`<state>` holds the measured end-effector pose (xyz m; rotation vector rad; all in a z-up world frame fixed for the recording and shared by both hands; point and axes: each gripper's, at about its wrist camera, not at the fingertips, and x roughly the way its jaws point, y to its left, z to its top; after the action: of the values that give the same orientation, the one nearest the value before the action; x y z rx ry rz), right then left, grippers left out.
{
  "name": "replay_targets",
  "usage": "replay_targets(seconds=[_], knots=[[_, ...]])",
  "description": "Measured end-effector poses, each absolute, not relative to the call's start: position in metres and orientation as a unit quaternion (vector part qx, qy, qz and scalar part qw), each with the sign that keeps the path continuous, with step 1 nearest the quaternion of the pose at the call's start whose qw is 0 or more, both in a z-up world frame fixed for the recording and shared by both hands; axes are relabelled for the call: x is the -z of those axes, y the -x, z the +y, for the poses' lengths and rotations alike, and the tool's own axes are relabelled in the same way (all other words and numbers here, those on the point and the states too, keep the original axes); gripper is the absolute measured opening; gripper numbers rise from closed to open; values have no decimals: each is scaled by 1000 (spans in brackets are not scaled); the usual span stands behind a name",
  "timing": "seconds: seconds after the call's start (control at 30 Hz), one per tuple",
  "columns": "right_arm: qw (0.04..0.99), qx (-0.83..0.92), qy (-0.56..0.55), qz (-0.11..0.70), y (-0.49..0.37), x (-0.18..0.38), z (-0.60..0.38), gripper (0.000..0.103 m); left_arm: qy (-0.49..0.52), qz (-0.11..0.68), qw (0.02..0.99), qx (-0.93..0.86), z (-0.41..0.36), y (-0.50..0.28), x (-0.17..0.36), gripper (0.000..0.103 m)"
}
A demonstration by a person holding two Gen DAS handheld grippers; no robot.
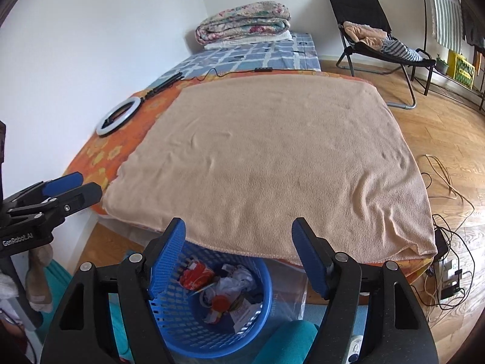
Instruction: Collect trash
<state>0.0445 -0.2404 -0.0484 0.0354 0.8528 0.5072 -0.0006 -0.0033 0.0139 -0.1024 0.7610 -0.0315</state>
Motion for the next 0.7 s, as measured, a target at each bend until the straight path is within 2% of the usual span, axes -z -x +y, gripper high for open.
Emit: replay_targets(seconds=[0.03, 0.17, 0.7], knots=[[882, -244, -20, 403, -44, 45, -242, 80, 51, 363, 930, 16, -3, 2, -20, 94], [889, -245, -24, 385, -43, 31, -244, 80, 48, 342, 938, 12, -5, 6, -36, 100], [899, -251, -42, 356, -43, 8, -249, 80, 43, 323, 946, -9, -4, 13, -61, 102]])
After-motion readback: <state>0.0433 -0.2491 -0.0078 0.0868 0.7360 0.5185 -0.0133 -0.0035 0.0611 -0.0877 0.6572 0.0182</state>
